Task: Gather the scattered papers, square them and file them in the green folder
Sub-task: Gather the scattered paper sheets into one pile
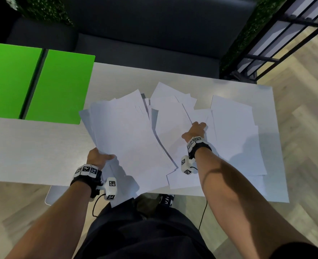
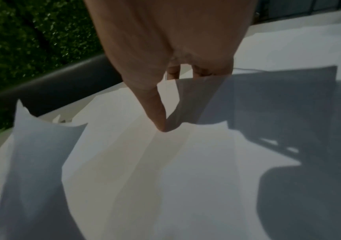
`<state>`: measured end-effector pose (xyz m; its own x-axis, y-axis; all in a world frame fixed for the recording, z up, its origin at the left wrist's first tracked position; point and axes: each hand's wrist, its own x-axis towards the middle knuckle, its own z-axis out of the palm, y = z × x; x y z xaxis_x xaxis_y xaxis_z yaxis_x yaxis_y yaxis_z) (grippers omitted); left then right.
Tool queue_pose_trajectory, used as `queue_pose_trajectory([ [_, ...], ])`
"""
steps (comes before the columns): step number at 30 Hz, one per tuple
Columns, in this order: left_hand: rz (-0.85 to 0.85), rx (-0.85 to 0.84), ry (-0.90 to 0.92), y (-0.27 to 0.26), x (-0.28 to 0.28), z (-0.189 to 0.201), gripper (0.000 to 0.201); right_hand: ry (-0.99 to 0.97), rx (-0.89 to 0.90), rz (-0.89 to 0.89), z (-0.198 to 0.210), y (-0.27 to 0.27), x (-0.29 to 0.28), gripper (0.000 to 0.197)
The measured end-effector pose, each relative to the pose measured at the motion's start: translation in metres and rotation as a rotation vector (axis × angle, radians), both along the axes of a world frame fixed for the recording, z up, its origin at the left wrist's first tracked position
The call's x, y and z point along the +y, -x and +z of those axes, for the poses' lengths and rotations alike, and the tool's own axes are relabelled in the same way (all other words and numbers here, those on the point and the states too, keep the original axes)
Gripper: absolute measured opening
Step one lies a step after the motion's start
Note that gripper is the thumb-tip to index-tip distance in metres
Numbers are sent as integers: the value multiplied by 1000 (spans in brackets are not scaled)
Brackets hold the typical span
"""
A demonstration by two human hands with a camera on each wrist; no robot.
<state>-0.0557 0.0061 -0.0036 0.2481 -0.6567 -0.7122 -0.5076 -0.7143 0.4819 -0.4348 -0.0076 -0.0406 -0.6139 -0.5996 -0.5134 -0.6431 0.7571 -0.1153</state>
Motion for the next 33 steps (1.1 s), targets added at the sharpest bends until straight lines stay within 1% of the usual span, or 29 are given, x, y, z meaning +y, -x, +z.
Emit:
queue_pose_trajectory([
  [3,-21,-28,-8,-1,0,-4,59,12,-40,50,-2,9,-5,61],
  [5,-28,-51,-9,-1,2,-7,59,36,-63,11,0,15,-14,57],
  [8,-35,-45,-14,-2,2,-11,56,33,-29,-33,-2,19,-24,55],
  [11,-43,-54,-17,-5,1,-14,59,67,-28,-78,-14,24,-26,53],
  [12,-46,-55,-13,-5,1,-14,59,67,-20,-93,-8,23,-24,50],
  [15,-43,-40,-5,-4,1,-16,58,46,-21,10,10,22,-20,38],
  [16,-35,-32,-5,-4,1,-16,58,57,-52,35,15,21,-19,37],
  [18,-19,-16,1,-5,1,-16,58,141,-136,59,20,20,-16,39],
  [20,-6,-1,2,-5,0,-17,57,218,-198,14,22,22,-11,38],
  [22,-11,-4,-8,-6,-1,-18,58,256,-228,-53,23,24,-8,44],
  [24,-8,-1,-6,-7,-2,-19,59,206,-250,-80,24,23,-6,47],
  [27,6,9,9,-8,-3,-22,59,144,-246,-113,24,20,-1,42],
  [30,-9,-5,16,-6,-3,-21,58,244,-209,-29,36,16,7,40],
  [33,-6,14,29,-6,-2,-23,58,375,-226,45,58,14,16,30],
])
